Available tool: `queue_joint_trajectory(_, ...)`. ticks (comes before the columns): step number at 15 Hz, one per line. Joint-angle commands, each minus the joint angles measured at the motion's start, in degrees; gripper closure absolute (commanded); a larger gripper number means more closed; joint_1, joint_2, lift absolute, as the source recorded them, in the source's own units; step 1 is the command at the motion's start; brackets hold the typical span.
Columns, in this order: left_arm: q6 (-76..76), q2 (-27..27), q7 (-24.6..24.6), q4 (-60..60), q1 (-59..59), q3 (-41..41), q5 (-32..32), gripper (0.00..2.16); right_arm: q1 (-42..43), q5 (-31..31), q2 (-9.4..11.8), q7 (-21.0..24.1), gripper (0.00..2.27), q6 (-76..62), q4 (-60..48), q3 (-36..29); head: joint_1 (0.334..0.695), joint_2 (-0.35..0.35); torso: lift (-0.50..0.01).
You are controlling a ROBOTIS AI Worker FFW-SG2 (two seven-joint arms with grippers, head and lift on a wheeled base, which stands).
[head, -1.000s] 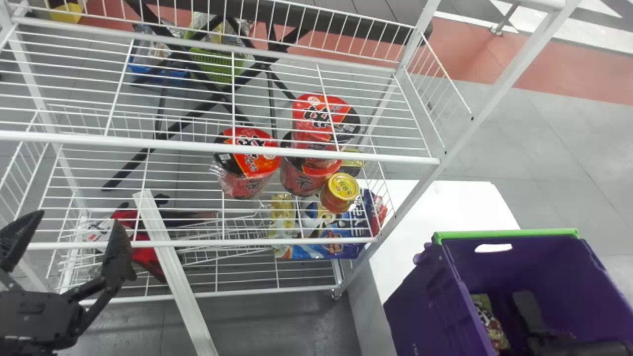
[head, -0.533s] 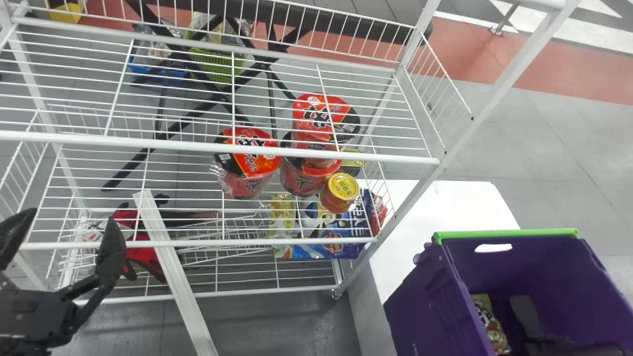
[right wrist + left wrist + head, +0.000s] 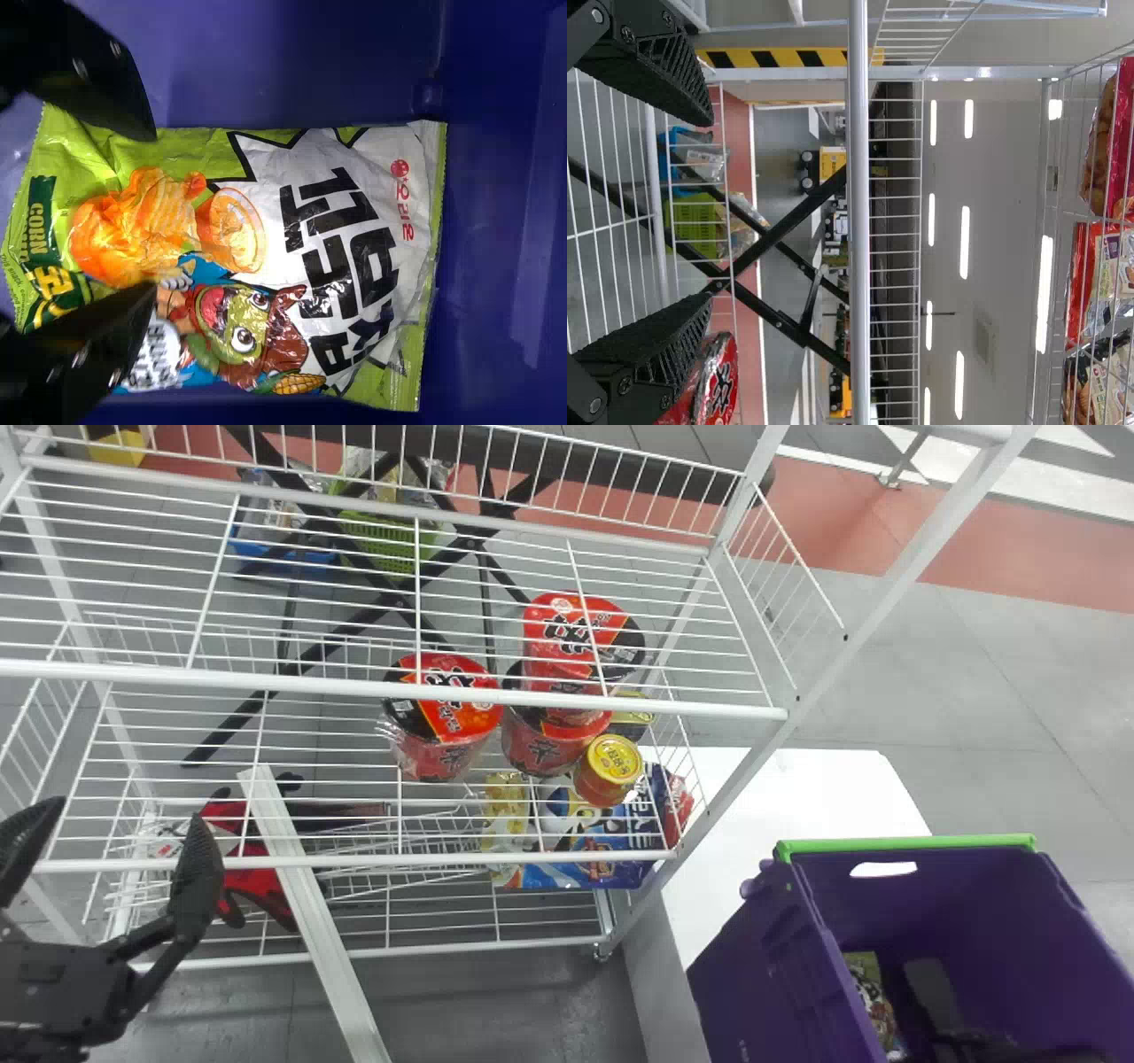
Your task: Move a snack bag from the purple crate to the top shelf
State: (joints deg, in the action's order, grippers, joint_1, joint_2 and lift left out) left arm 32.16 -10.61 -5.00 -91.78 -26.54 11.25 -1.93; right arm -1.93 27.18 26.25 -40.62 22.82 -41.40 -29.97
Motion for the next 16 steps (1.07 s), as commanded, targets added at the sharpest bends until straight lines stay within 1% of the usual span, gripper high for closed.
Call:
queue_joint_trajectory(1,0.04,-0.02,-0.01,0.11,0.00,0.00,0.00,0.12,0.00,0.41,-0.05,-0.25,1.08,0.00,0.00,0.00,0.695,-0.350,-0.455)
queue_joint_trajectory(2,0.04,-0.02,-0.01,0.11,0.00,0.00,0.00,0.12,0.00,0.41,-0.05,-0.52,1.23,0.00,-0.18,0.00,0.695,-0.350,-0.455)
queue_joint_trajectory(3,0.04,-0.02,-0.10,0.02,0.00,0.00,0.00,0.12,0.00,0.41,-0.14,-1.57,1.33,0.00,-0.97,-0.09,0.695,-0.350,-0.455)
queue_joint_trajectory(5,0.04,0.33,-0.28,-0.51,-0.35,0.09,0.26,0.12,-0.71,0.41,-0.23,-2.45,1.33,0.53,-3.08,-1.49,0.695,-0.350,-0.455)
queue_joint_trajectory(7,-1.01,0.77,-1.16,-1.56,-0.88,0.88,0.97,0.12,-1.59,0.41,-0.14,-4.30,1.33,1.05,-6.33,-3.51,0.695,-0.350,-0.455)
queue_joint_trajectory(9,-3.30,1.56,-3.18,-3.85,-1.94,2.73,3.16,0.12,-2.03,0.06,1.35,-5.88,1.33,0.88,-8.17,-4.75,0.695,-0.350,-0.455)
queue_joint_trajectory(10,-4.35,1.38,-4.41,-4.20,-2.02,3.17,3.60,0.12,-2.11,-0.20,1.44,-7.02,1.33,1.23,-9.58,-5.01,0.695,-0.350,-0.455)
queue_joint_trajectory(12,-4.35,1.38,-4.32,-4.20,-2.02,2.64,3.69,0.12,-2.03,-0.46,1.44,-8.60,1.33,4.57,-10.63,-5.10,0.695,-0.350,-0.455)
queue_joint_trajectory(14,-4.35,1.47,-4.32,-4.20,-2.02,2.20,3.69,0.12,-2.03,-0.20,1.35,-8.69,1.33,3.87,-10.20,-5.01,0.695,-0.350,-0.455)
queue_joint_trajectory(15,-4.35,1.47,-4.32,-4.20,-2.02,2.11,3.69,0.12,-2.11,-0.29,1.35,-9.66,1.33,3.87,-10.20,-5.10,0.695,-0.350,-0.455)
queue_joint_trajectory(16,-4.88,1.47,-4.32,-4.20,-1.94,2.20,3.69,0.12,-2.11,-0.64,1.44,-11.85,1.33,4.04,-10.28,-5.10,0.695,-0.350,-0.455)
